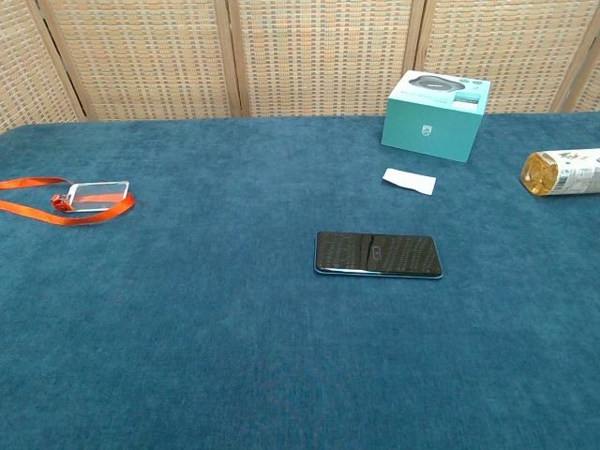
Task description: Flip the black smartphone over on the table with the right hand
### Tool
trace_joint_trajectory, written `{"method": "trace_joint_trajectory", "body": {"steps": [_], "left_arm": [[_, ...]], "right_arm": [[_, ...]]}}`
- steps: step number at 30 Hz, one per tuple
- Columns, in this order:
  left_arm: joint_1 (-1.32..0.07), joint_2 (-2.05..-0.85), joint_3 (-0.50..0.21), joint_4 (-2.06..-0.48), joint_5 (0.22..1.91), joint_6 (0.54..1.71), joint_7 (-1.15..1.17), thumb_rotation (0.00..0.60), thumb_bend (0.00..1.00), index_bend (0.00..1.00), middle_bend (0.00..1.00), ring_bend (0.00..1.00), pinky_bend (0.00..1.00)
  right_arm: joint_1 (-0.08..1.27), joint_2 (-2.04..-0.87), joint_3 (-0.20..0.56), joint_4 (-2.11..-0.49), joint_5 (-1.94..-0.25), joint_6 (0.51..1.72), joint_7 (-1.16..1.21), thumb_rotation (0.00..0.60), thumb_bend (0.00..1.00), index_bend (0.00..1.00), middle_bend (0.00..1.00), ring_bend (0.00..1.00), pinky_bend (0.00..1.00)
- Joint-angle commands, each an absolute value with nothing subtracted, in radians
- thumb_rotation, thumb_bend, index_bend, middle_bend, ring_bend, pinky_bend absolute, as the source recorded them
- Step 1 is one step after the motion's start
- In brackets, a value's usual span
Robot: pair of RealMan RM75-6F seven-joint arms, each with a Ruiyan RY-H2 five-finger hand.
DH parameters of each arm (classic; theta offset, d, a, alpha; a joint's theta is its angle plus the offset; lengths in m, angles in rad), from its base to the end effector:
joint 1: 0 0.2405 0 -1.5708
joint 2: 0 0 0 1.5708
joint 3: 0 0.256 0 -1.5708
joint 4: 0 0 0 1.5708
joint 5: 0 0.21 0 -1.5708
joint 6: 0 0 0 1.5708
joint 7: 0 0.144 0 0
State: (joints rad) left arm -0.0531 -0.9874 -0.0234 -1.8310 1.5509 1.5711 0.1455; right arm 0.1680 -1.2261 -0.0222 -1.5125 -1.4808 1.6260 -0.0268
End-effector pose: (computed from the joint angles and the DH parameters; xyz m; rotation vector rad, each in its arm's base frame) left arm -0.2729 0.1634 0.1862 -1.3970 -0.8140 -0.9023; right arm -0.3052 -0.1925 0.1433 1.3786 -0.7897 0.9848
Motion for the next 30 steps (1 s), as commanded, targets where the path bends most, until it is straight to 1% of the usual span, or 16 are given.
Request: {"method": "trace_joint_trajectory", "body": {"steps": [1, 5, 8, 10, 12, 13, 15, 17, 19, 21, 26, 30], "left_arm": [[-0.053, -0.99, -0.022, -1.832, 1.555, 1.571, 0.15, 0.6, 0.0, 0.0, 0.0, 0.0, 0.0], [-0.051, -0.995, -0.022, -1.83, 1.57, 1.581, 0.152, 0.6, 0.0, 0.0, 0.0, 0.0, 0.0], [-0.049, -0.997, -0.023, -1.827, 1.57, 1.584, 0.153, 0.6, 0.0, 0.0, 0.0, 0.0, 0.0], [-0.049, -0.999, -0.024, -1.826, 1.566, 1.582, 0.155, 0.6, 0.0, 0.0, 0.0, 0.0, 0.0], [-0.051, -1.0, -0.029, -1.827, 1.561, 1.58, 0.155, 0.6, 0.0, 0.0, 0.0, 0.0, 0.0], [-0.053, -1.001, -0.031, -1.828, 1.559, 1.579, 0.155, 0.6, 0.0, 0.0, 0.0, 0.0, 0.0], [-0.057, -1.002, -0.036, -1.827, 1.551, 1.573, 0.158, 0.6, 0.0, 0.0, 0.0, 0.0, 0.0], [-0.062, -1.004, -0.04, -1.825, 1.538, 1.56, 0.162, 0.6, 0.0, 0.0, 0.0, 0.0, 0.0], [-0.068, -1.006, -0.045, -1.822, 1.521, 1.546, 0.164, 0.6, 0.0, 0.0, 0.0, 0.0, 0.0], [-0.074, -1.007, -0.052, -1.817, 1.501, 1.532, 0.164, 0.6, 0.0, 0.0, 0.0, 0.0, 0.0], [-0.088, -1.007, -0.07, -1.808, 1.458, 1.506, 0.161, 0.6, 0.0, 0.0, 0.0, 0.0, 0.0], [-0.096, -1.007, -0.081, -1.803, 1.428, 1.489, 0.158, 0.6, 0.0, 0.0, 0.0, 0.0, 0.0]], "right_arm": [[0.163, -1.224, -0.016, -1.514, -1.481, 1.622, -0.021, 0.6, 0.0, 0.0, 0.0, 0.0, 0.0], [0.161, -1.226, -0.017, -1.518, -1.493, 1.613, -0.027, 0.6, 0.0, 0.01, 0.0, 0.0, 0.0], [0.169, -1.237, -0.013, -1.528, -1.511, 1.608, -0.024, 0.6, 0.0, 0.04, 0.0, 0.0, 0.0], [0.192, -1.252, -0.007, -1.54, -1.527, 1.579, -0.046, 0.6, 0.02, 0.06, 0.0, 0.0, 0.0], [0.238, -1.261, 0.003, -1.559, -1.545, 1.516, -0.102, 0.6, 0.09, 0.12, 0.01, 0.0, 0.0], [0.255, -1.264, 0.009, -1.567, -1.548, 1.492, -0.121, 0.6, 0.16, 0.16, 0.02, 0.0, 0.0], [0.303, -1.28, 0.023, -1.578, -1.559, 1.43, -0.154, 0.6, 0.25, 0.2, 0.02, 0.0, 0.0], [0.355, -1.3, 0.041, -1.574, -1.552, 1.352, -0.192, 0.6, 0.31, 0.22, 0.02, 0.0, 0.0], [0.411, -1.329, 0.058, -1.568, -1.538, 1.262, -0.251, 0.6, 0.34, 0.22, 0.02, 0.0, 0.0], [0.454, -1.361, 0.078, -1.564, -1.507, 1.191, -0.299, 0.6, 0.35, 0.22, 0.02, 0.0, 0.0], [0.525, -1.429, 0.122, -1.552, -1.41, 1.066, -0.356, 0.6, 0.36, 0.24, 0.04, 0.0, 0.0], [0.576, -1.493, 0.153, -1.527, -1.328, 0.991, -0.417, 0.6, 0.38, 0.24, 0.05, 0.0, 0.0]]}}
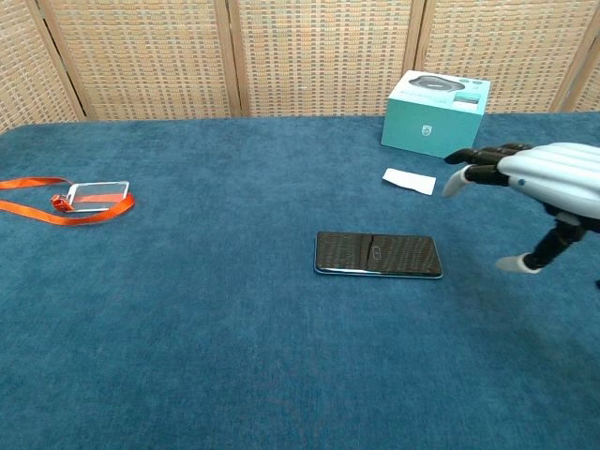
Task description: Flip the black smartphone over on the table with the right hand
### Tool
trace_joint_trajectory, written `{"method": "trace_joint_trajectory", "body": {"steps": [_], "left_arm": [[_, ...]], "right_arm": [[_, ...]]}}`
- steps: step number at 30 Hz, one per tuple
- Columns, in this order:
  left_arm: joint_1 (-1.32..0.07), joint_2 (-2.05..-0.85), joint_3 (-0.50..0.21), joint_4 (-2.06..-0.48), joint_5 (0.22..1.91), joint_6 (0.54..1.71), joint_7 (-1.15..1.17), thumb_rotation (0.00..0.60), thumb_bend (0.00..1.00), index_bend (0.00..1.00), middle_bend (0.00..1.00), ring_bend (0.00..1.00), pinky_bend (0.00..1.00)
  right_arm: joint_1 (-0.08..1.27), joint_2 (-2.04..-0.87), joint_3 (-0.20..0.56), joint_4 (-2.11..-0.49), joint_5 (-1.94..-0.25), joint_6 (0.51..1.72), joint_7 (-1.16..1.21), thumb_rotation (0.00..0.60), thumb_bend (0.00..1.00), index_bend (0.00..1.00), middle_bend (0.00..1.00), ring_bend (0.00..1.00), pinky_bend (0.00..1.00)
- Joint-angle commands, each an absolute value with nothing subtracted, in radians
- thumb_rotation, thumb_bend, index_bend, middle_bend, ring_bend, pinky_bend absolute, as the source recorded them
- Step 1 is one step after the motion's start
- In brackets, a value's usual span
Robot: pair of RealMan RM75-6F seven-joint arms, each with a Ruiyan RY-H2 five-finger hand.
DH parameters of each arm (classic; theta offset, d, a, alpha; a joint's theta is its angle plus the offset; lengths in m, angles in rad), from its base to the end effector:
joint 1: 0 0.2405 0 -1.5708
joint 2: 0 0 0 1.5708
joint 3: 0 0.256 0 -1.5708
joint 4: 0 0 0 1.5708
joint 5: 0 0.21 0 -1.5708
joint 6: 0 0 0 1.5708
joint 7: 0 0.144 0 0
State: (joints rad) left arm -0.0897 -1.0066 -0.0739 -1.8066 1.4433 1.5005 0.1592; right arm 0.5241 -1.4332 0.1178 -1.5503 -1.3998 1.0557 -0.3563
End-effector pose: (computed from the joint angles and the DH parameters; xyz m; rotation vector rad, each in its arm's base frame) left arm -0.2833 0.1843 0.1843 -1.3589 -0.8403 -0.8515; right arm -0.1962 -0.2932 0.0178 1.8988 -0.7710 0.8877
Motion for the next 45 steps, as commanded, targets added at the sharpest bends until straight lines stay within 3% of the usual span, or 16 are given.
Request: {"method": "trace_joint_trajectory", "body": {"steps": [1, 14, 45], "left_arm": [[-0.098, -1.007, -0.082, -1.802, 1.424, 1.485, 0.158, 0.6, 0.0, 0.0, 0.0, 0.0, 0.0], [-0.113, -1.016, -0.095, -1.797, 1.381, 1.458, 0.179, 0.6, 0.0, 0.0, 0.0, 0.0, 0.0], [-0.109, -1.003, -0.094, -1.797, 1.378, 1.464, 0.144, 0.6, 0.0, 0.0, 0.0, 0.0, 0.0]], "right_arm": [[0.584, -1.504, 0.156, -1.524, -1.314, 0.98, -0.431, 0.6, 0.38, 0.24, 0.05, 0.0, 0.0], [0.681, -1.647, 0.186, -1.44, -1.204, 0.923, -0.601, 0.6, 0.46, 0.24, 0.06, 0.0, 0.0], [0.737, -1.821, 0.165, -1.234, -1.128, 0.951, -0.666, 0.6, 0.45, 0.22, 0.08, 0.0, 0.0]]}}
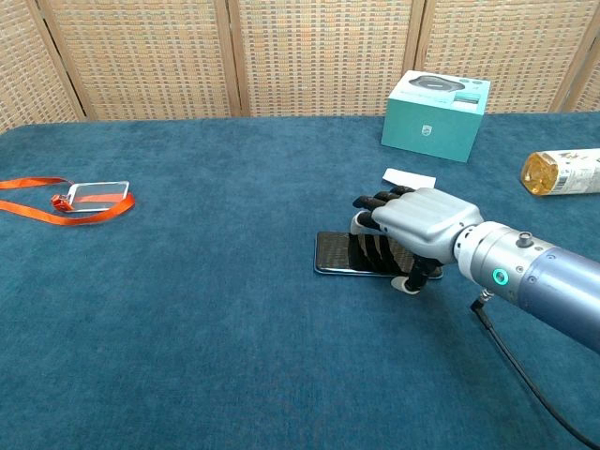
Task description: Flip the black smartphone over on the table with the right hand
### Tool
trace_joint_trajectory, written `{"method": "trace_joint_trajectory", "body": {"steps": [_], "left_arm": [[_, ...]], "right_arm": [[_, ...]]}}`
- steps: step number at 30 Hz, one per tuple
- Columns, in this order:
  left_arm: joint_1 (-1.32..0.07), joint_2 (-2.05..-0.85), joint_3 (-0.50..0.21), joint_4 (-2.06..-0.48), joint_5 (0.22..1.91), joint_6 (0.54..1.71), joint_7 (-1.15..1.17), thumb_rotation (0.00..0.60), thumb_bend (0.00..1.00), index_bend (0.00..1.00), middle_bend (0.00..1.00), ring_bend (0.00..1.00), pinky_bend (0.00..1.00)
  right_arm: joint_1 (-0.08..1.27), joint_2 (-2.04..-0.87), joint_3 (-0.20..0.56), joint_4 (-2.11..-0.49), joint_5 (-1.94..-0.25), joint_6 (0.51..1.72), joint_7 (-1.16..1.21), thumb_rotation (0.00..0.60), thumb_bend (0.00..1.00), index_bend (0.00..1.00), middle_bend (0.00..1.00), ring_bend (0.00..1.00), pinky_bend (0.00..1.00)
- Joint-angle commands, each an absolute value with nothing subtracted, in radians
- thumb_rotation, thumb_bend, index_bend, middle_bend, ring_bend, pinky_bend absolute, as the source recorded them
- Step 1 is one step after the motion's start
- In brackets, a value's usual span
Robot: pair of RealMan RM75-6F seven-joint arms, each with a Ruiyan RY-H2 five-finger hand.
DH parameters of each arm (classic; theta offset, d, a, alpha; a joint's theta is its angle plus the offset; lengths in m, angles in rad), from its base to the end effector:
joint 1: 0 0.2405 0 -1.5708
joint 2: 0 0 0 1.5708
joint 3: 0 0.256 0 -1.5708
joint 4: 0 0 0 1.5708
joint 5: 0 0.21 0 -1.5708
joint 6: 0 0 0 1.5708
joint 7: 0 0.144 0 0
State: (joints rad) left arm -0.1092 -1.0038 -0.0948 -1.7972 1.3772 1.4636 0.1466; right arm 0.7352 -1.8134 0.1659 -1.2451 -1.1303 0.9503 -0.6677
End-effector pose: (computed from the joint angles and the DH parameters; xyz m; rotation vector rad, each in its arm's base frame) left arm -0.2901 0.1940 0.1868 -1.3275 -0.8727 -0.8282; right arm -0.1439 -0.3295 -0.0891 1.9781 -0.6703 0.7179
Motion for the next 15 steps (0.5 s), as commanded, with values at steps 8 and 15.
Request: {"method": "trace_joint_trajectory", "body": {"steps": [8, 15], "left_arm": [[-0.11, -0.999, -0.095, -1.795, 1.375, 1.461, 0.134, 0.6, 0.0, 0.0, 0.0, 0.0, 0.0], [-0.111, -0.998, -0.095, -1.795, 1.374, 1.458, 0.131, 0.6, 0.0, 0.0, 0.0, 0.0, 0.0]], "right_arm": [[0.743, -1.843, 0.161, -1.193, -1.128, 0.954, -0.666, 0.6, 0.6, 0.31, 0.09, 0.0, 0.0], [0.748, -1.842, 0.179, -1.181, -1.118, 0.961, -0.654, 0.6, 0.81, 0.34, 0.11, 0.0, 0.0]]}}
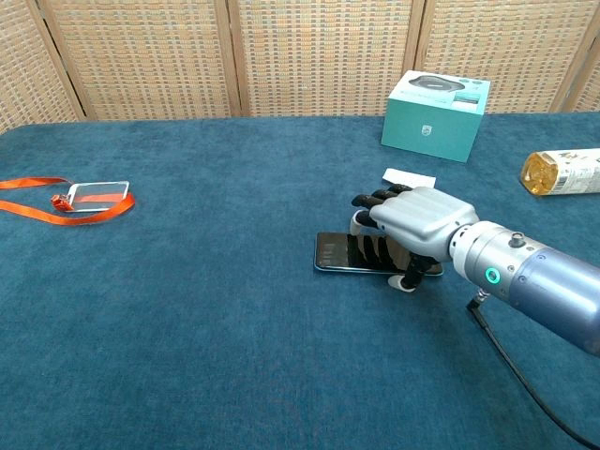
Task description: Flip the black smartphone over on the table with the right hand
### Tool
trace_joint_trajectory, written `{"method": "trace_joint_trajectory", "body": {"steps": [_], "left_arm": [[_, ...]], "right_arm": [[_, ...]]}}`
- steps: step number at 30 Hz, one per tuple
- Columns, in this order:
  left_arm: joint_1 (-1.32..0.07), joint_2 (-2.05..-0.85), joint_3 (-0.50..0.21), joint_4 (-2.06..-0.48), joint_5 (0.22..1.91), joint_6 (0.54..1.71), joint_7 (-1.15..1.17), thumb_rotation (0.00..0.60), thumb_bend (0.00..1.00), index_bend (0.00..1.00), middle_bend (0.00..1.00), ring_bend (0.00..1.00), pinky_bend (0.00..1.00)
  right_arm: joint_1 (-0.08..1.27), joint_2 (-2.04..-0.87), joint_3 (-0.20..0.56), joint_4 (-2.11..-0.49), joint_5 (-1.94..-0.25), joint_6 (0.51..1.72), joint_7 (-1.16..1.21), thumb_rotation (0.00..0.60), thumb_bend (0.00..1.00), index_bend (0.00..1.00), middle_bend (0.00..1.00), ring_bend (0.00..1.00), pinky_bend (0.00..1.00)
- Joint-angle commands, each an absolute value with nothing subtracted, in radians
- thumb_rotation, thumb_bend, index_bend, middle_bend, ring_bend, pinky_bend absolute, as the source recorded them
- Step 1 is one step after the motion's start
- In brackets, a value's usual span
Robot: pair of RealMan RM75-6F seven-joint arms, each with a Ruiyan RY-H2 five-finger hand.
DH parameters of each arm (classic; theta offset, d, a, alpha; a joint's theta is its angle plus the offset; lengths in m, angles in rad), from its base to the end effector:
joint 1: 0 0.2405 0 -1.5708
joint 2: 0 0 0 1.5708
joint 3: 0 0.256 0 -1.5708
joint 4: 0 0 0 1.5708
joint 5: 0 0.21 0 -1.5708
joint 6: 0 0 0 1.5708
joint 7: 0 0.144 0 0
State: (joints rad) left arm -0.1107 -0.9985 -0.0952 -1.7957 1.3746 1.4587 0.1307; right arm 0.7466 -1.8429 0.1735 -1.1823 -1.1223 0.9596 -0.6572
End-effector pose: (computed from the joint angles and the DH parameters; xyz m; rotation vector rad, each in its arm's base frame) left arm -0.2909 0.1946 0.1881 -1.3250 -0.8823 -0.8334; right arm -0.1470 -0.3378 -0.0917 1.9449 -0.6626 0.7087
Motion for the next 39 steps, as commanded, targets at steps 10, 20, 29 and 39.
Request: {"method": "trace_joint_trajectory", "body": {"steps": [10, 20, 29, 39], "left_arm": [[-0.112, -0.995, -0.095, -1.796, 1.373, 1.455, 0.123, 0.6, 0.0, 0.0, 0.0, 0.0, 0.0], [-0.11, -0.988, -0.097, -1.795, 1.371, 1.457, 0.103, 0.6, 0.0, 0.0, 0.0, 0.0, 0.0], [-0.111, -0.976, -0.104, -1.79, 1.357, 1.448, 0.07, 0.6, 0.0, 0.0, 0.0, 0.0, 0.0], [-0.118, -0.973, -0.106, -1.784, 1.348, 1.432, 0.056, 0.6, 0.0, 0.0, 0.0, 0.0, 0.0]], "right_arm": [[0.756, -1.815, 0.218, -1.206, -1.104, 0.978, -0.631, 0.6, 0.9, 0.36, 0.12, 0.0, 0.0], [0.798, -1.812, 0.266, -1.188, -1.055, 0.962, -0.661, 0.6, 0.89, 0.36, 0.12, 0.0, 0.0], [0.903, -1.868, 0.346, -1.048, -0.959, 0.923, -0.755, 0.6, 0.79, 0.36, 0.13, 0.0, 0.0], [0.965, -1.963, 0.368, -0.857, -0.907, 0.894, -0.76, 0.6, 0.76, 0.35, 0.13, 0.0, 0.0]]}}
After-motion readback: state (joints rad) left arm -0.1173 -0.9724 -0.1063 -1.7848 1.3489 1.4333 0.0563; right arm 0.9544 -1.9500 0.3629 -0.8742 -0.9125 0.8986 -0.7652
